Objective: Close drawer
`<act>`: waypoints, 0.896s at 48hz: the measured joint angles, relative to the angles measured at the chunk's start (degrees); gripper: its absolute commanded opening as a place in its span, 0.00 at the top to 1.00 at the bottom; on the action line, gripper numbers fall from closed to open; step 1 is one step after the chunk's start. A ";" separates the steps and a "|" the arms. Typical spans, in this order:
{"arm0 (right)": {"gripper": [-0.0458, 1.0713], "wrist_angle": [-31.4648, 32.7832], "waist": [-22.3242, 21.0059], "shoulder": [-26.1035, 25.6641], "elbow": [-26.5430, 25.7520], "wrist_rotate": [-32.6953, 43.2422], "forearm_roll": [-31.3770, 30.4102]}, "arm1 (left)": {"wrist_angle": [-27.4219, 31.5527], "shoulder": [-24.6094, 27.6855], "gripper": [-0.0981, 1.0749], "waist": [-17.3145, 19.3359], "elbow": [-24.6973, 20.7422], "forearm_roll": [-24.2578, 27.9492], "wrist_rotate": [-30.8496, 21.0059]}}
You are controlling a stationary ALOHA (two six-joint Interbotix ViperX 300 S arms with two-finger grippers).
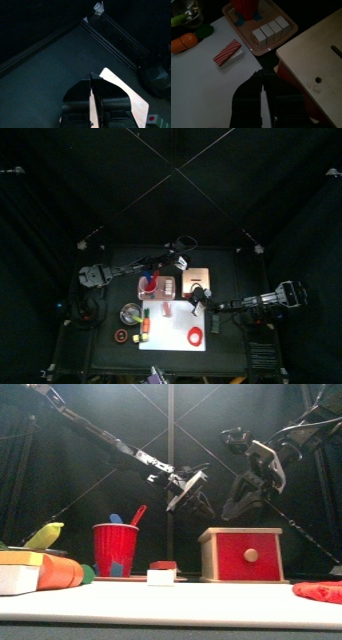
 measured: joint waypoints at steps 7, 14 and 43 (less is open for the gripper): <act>0.70 0.09 0.62 -1.93 -0.09 0.18 0.09 | -4.31 -4.57 0.59 -0.79 6.50 3.34 0.00; 0.70 0.09 0.88 -3.34 0.70 0.18 0.09 | -8.61 -8.96 0.59 -3.34 14.15 5.27 0.00; 0.70 0.18 0.79 -6.68 2.55 0.44 0.79 | -23.55 -22.94 0.59 -10.72 37.09 7.65 0.00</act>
